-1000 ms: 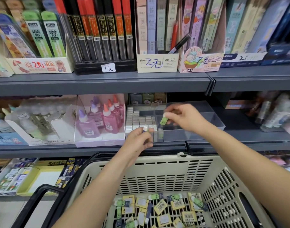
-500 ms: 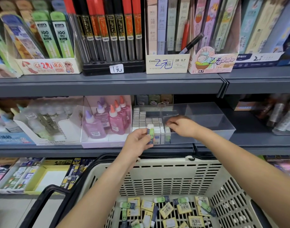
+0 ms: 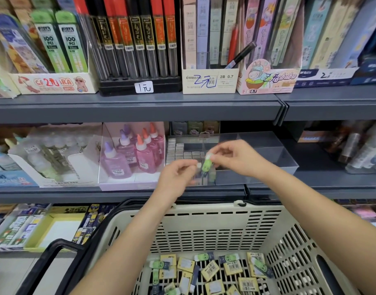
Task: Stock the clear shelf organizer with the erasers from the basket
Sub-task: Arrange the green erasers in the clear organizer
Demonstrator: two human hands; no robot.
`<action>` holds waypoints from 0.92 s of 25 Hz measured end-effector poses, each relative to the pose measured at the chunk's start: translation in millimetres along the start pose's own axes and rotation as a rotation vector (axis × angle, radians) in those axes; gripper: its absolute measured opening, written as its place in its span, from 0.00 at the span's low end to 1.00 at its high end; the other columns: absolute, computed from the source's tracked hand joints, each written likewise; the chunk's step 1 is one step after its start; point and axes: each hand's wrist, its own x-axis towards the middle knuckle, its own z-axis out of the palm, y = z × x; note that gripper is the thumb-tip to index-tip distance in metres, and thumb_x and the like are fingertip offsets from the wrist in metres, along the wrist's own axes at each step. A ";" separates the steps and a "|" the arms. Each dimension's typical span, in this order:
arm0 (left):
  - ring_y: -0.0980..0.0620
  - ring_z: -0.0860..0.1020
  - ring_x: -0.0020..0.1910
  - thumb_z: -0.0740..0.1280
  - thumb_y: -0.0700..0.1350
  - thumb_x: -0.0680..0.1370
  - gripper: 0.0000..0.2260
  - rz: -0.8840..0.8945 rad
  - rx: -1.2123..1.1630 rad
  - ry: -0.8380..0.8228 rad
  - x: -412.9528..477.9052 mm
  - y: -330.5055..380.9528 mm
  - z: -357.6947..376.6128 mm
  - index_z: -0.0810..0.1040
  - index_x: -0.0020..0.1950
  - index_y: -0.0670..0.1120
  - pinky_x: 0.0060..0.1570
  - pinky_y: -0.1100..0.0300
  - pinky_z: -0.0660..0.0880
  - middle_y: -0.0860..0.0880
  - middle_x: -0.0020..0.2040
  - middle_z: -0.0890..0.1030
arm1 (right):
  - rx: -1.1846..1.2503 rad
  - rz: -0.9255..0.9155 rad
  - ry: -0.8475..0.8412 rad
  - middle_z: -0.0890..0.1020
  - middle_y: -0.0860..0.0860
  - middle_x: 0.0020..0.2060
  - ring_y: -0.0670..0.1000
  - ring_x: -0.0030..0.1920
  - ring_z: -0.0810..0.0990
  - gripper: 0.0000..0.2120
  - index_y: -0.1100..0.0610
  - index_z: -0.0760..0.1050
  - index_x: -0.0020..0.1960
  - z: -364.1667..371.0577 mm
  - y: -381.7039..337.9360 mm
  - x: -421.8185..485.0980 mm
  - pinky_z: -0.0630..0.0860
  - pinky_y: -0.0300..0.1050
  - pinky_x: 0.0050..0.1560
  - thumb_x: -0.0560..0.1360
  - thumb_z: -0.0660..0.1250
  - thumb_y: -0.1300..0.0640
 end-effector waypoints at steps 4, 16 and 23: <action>0.58 0.74 0.47 0.70 0.46 0.73 0.11 0.199 0.506 0.287 0.5 -14.2 -39.0 0.75 0.54 0.52 0.52 0.62 0.71 0.54 0.50 0.74 | -0.019 0.114 0.288 0.84 0.52 0.41 0.54 0.47 0.82 0.10 0.47 0.78 0.39 -20.6 14.7 19.8 0.78 0.50 0.55 0.73 0.68 0.61; 0.63 0.71 0.38 0.67 0.43 0.77 0.18 0.133 0.623 0.278 13.4 -41.4 -34.4 0.70 0.66 0.45 0.44 0.71 0.63 0.52 0.54 0.70 | -0.413 0.244 -0.112 0.80 0.53 0.53 0.51 0.48 0.75 0.13 0.55 0.77 0.55 14.0 38.2 35.7 0.67 0.38 0.45 0.80 0.56 0.54; 0.63 0.71 0.38 0.66 0.42 0.77 0.18 0.122 0.620 0.269 12.6 -42.1 -37.2 0.70 0.67 0.45 0.44 0.68 0.65 0.48 0.57 0.72 | -0.379 0.209 -0.097 0.81 0.56 0.52 0.54 0.52 0.78 0.14 0.57 0.77 0.56 17.3 39.0 31.8 0.75 0.46 0.55 0.80 0.55 0.54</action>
